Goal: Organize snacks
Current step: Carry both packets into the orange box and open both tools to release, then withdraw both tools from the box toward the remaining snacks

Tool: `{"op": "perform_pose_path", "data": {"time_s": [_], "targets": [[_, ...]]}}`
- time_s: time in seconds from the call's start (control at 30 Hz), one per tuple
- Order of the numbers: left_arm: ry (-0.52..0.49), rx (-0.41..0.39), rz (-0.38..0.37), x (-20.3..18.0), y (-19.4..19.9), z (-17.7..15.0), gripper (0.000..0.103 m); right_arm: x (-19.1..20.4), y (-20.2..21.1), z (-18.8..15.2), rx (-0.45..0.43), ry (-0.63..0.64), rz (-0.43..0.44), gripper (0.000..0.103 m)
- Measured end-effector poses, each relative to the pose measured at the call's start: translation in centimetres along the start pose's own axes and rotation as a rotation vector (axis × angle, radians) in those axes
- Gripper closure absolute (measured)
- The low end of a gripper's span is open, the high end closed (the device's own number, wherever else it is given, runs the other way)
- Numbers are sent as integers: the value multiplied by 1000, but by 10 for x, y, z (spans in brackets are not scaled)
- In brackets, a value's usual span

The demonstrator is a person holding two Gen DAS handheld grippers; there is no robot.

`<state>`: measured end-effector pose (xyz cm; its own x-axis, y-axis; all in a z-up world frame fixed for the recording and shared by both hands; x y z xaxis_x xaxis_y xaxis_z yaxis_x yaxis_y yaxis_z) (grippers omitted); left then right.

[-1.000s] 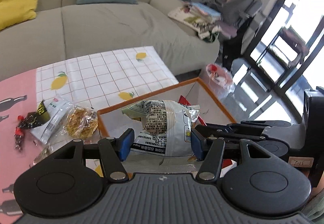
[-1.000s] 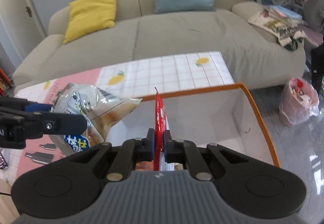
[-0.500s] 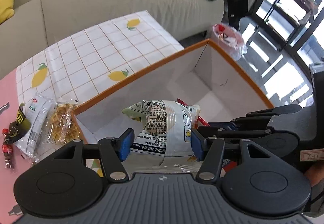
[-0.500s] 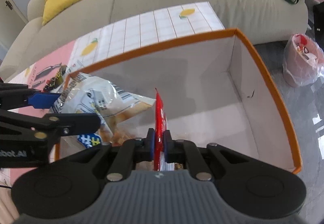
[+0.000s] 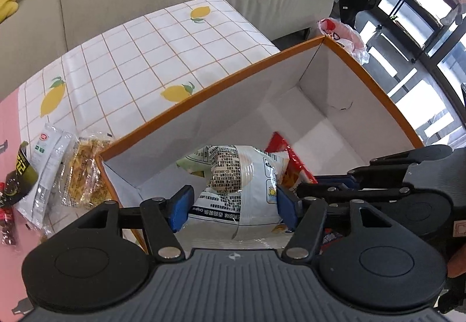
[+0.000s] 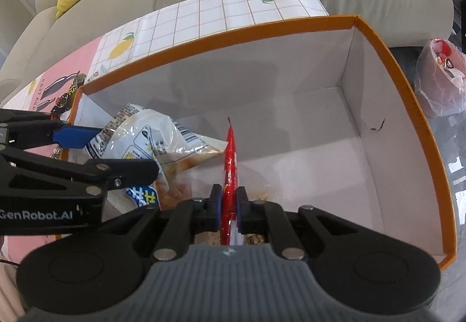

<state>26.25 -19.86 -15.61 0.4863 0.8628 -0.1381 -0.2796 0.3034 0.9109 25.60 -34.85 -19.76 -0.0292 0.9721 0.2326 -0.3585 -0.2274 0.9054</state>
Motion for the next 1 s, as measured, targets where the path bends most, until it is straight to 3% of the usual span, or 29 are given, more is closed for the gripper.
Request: {"op": "perform_pose_path", "data": {"time_s": [0.13,0.2,0.57,0.8,1.0], "targets": [[9,-23,-4,2,5,2,19,0,1,1,4,-10,-12,89],[34,-45,-18,6,9,2,14,-2,3,1,-3,-19,-32,73],[82,-141,-22,13,46,-1,14,4,25,-2,-68,-9,-88,46],[52,-241,56,14,88,-21,14,24,54,-14,-129,59,-173,43],[3,-339,109,13,134,-45,14,49,94,-33,-306,71,-232,40]]}}
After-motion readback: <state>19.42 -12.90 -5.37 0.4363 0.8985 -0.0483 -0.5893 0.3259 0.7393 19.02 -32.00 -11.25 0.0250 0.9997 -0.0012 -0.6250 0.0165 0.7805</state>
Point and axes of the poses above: each gripper's, at about its wrist camera, not at the fingertips, and y roughly against the way its jaws point, x to its left, z to its top, the point moved 2 cm from there along -y, roughly the way its jaws point, and after that the axes turned 1 degree about -z, right-handed, at the moved point
